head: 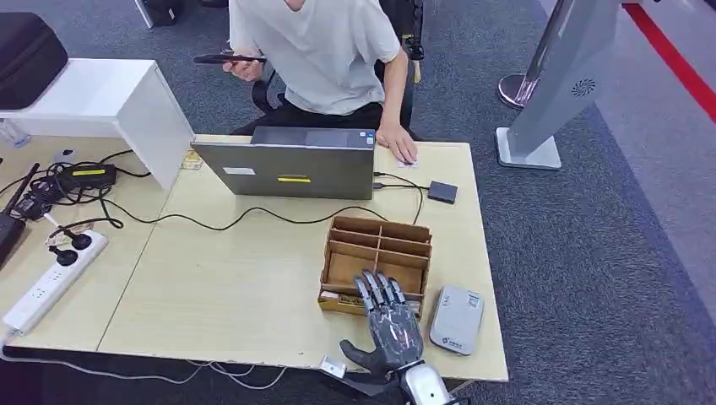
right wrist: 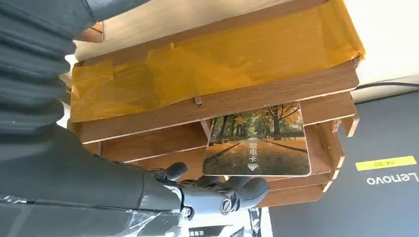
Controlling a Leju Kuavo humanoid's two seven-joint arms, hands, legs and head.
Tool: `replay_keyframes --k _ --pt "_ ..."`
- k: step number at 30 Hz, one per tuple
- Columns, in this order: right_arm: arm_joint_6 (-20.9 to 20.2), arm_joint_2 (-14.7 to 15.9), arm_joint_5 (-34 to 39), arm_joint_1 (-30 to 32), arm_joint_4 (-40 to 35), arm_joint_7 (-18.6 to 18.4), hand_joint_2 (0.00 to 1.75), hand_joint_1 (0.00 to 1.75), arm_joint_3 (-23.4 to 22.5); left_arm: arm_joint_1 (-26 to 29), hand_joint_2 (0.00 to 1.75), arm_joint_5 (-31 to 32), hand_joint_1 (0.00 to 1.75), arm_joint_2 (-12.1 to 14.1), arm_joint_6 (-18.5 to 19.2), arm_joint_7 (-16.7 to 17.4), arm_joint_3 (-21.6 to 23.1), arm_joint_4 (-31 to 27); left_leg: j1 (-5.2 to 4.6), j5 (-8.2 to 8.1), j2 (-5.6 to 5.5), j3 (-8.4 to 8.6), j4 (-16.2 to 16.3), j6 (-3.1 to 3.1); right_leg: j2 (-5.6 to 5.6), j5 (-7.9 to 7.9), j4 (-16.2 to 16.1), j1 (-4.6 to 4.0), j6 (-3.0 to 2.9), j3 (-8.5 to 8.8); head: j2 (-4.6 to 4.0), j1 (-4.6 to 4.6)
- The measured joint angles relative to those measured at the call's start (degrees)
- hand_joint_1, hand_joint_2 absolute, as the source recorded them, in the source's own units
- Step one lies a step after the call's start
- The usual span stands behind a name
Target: Pass the card to the sensor for recognition and then transmit it.
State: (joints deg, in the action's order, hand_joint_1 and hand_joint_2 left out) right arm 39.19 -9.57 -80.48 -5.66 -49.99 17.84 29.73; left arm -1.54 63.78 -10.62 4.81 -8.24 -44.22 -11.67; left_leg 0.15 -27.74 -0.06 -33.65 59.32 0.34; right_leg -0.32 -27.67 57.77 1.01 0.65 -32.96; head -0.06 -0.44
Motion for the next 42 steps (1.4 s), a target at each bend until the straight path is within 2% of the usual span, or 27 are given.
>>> replay_keyframes --k 2,3,9,29,34,42 --pt "0.0 0.0 0.0 0.0 0.0 0.0 1.75 0.0 0.0 0.0 1.75 0.0 0.0 0.0 0.0 0.0 0.0 0.0 0.0 0.0 0.0 0.0 0.0 0.0 0.0 0.0 0.0 0.0 0.0 0.0 0.02 0.0" --pt "0.0 0.0 0.0 0.0 0.0 0.0 1.75 1.75 0.0 0.0 1.75 0.0 0.0 0.0 0.0 0.0 0.0 0.0 0.0 0.0 0.0 0.0 0.0 0.0 0.0 0.0 0.0 0.0 0.0 0.0 0.0 0.0" --pt "0.1 0.0 0.8 0.0 0.2 1.3 1.75 1.75 -0.1 0.0 1.75 0.0 0.0 0.0 0.0 0.0 0.0 0.0 0.0 0.0 0.0 0.0 0.0 0.0 0.0 0.0 0.0 0.0 0.0 0.0 0.0 0.0" --pt "1.0 0.0 1.2 -0.2 -0.5 2.3 1.75 1.75 -0.2 0.0 1.75 0.0 0.0 0.0 0.2 -0.2 -0.1 0.0 0.0 -0.01 0.07 0.37 0.0 0.0 0.04 0.0 0.0 0.0 0.0 0.35 0.0 0.0" --pt "1.0 0.0 1.3 0.1 -0.3 2.6 1.75 1.75 -0.5 0.0 1.75 0.0 0.0 0.0 0.9 -1.7 -0.3 0.0 0.0 0.0 0.05 0.34 0.0 0.0 0.03 0.0 0.0 0.0 0.0 0.34 0.0 0.02" --pt "1.0 -0.2 6.5 -0.2 0.7 4.3 1.75 1.75 -1.4 0.0 1.75 0.0 0.0 0.0 -0.7 -3.0 -0.6 0.0 0.0 0.0 0.04 0.34 0.0 0.0 0.01 0.0 0.0 0.0 0.0 0.37 0.0 0.02"
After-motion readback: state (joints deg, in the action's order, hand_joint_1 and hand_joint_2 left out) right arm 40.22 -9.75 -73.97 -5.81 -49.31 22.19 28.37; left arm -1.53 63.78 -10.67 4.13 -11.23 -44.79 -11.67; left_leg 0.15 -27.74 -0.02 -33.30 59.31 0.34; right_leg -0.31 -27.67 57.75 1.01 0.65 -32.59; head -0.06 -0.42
